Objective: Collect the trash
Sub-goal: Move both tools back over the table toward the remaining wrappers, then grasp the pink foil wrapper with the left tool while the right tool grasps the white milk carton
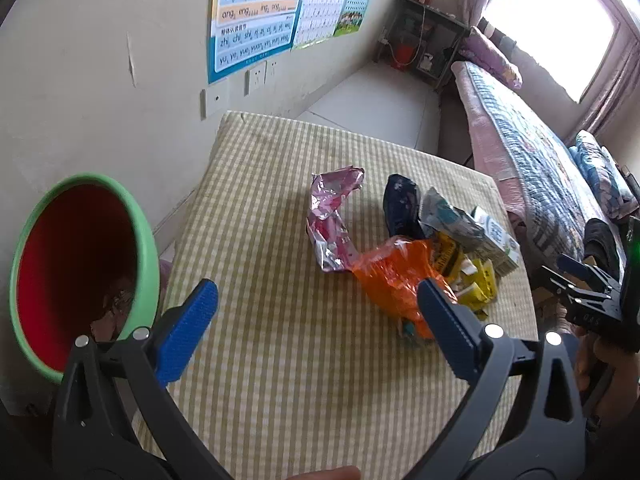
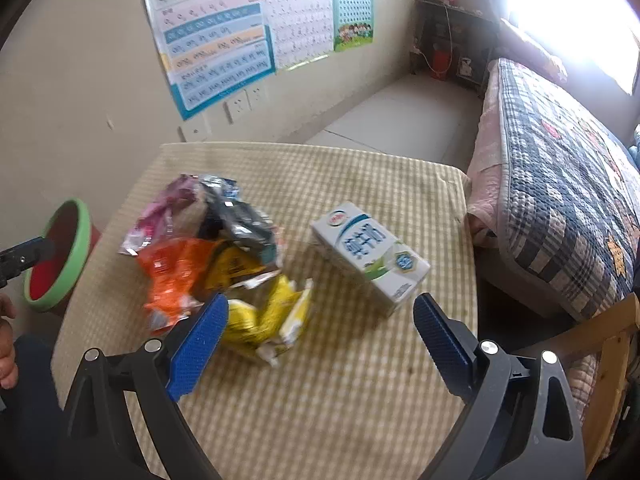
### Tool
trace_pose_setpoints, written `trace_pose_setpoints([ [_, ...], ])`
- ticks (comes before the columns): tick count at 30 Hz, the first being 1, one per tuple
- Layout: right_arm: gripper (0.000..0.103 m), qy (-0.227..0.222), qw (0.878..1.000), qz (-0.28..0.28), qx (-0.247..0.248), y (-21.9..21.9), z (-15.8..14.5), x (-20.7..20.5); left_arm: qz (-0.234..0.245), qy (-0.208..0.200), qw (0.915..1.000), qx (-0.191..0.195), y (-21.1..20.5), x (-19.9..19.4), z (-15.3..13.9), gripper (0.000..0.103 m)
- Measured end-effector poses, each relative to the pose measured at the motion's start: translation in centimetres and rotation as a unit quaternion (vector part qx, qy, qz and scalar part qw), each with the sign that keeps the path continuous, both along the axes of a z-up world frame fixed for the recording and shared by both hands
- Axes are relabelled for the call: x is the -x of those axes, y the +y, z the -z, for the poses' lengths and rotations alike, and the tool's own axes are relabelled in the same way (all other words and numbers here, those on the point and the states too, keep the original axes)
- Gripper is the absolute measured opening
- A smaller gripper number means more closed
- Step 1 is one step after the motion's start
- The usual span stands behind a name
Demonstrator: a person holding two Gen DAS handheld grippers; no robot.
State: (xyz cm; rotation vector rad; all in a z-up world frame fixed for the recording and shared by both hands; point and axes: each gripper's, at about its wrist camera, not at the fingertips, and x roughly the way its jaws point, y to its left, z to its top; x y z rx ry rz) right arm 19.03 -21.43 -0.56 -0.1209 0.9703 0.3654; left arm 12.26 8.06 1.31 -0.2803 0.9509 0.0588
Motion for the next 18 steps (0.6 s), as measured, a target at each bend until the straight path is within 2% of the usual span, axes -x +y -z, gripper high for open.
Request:
trace_pose_setpoints([
  [10, 0.09, 0.03, 0.999, 0.007, 0.02, -1.4, 4.0, -4.7, 0.011, 0.039, 0.9992, 0.001, 0.0, -5.0, 3.8, 0.097],
  [18, 0.09, 0.048, 0.998, -0.015, 0.025, -1.4, 6.8, -8.1, 0.015, 0.068, 0.9975, 0.01, 0.7, -8.0, 7.3, 0.097],
])
